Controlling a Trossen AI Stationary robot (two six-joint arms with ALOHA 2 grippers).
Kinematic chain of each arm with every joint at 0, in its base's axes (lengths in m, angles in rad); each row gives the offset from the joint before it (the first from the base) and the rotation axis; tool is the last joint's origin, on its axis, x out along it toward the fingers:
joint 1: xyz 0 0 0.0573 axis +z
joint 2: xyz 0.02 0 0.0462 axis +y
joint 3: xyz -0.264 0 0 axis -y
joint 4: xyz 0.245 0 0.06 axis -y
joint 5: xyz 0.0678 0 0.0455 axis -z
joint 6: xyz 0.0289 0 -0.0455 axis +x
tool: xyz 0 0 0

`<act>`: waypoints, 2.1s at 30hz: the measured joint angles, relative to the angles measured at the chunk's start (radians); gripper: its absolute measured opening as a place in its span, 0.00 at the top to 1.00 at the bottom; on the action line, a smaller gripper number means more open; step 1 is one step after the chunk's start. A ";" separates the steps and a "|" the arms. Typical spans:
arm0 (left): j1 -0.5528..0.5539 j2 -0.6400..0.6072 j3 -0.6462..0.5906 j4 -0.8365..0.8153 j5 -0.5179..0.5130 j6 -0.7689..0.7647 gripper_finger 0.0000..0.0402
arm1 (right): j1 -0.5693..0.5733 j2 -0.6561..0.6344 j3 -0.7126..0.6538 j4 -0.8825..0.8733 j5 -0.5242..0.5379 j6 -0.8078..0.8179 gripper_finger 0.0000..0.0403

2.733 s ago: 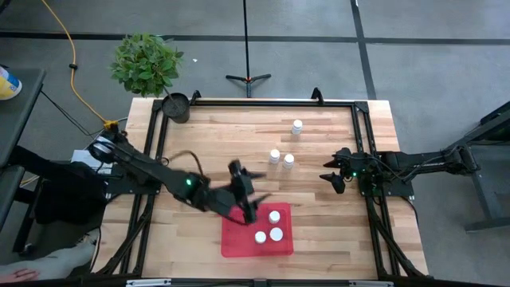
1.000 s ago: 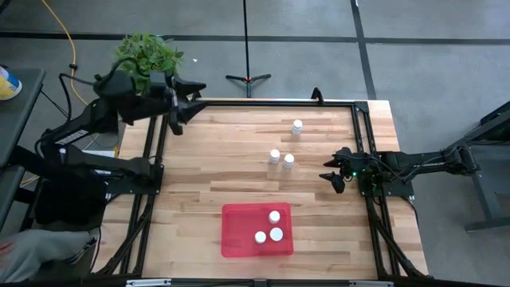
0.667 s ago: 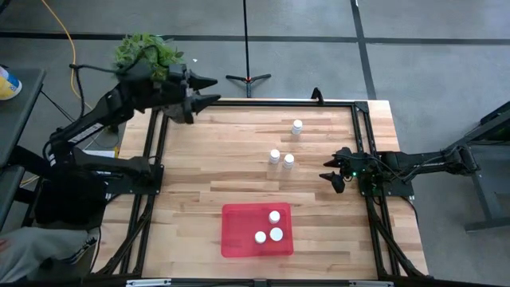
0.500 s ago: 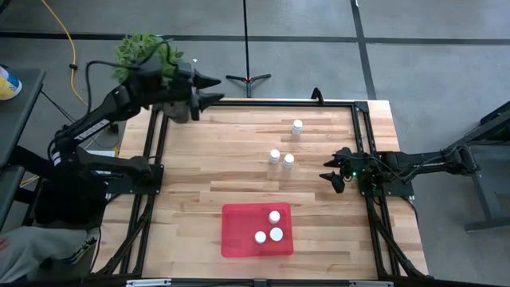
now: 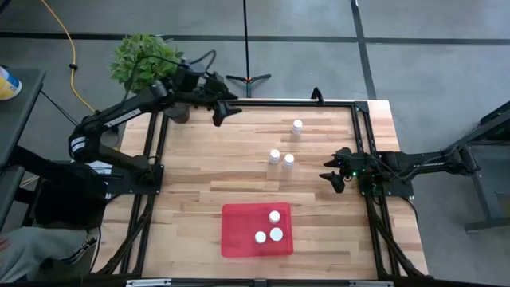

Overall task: Pick and place pill bottles into a basket
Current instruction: Put the white pill bottle into the pink bin

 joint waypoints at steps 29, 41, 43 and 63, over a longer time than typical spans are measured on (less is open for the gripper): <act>-0.253 0.167 0.000 0.005 -0.181 0.425 0.38 | 0.000 0.000 0.000 -0.003 0.000 0.010 0.35; -0.322 0.259 0.000 0.091 -0.250 0.384 0.42 | 0.000 0.000 0.000 -0.003 -0.007 0.010 0.35; -0.321 0.259 0.000 0.089 -0.249 0.359 0.42 | 0.000 0.000 0.000 -0.003 -0.008 0.010 0.35; -0.320 0.386 -0.001 0.066 -0.315 0.292 0.22 | 0.000 0.000 0.000 -0.006 -0.019 0.011 0.35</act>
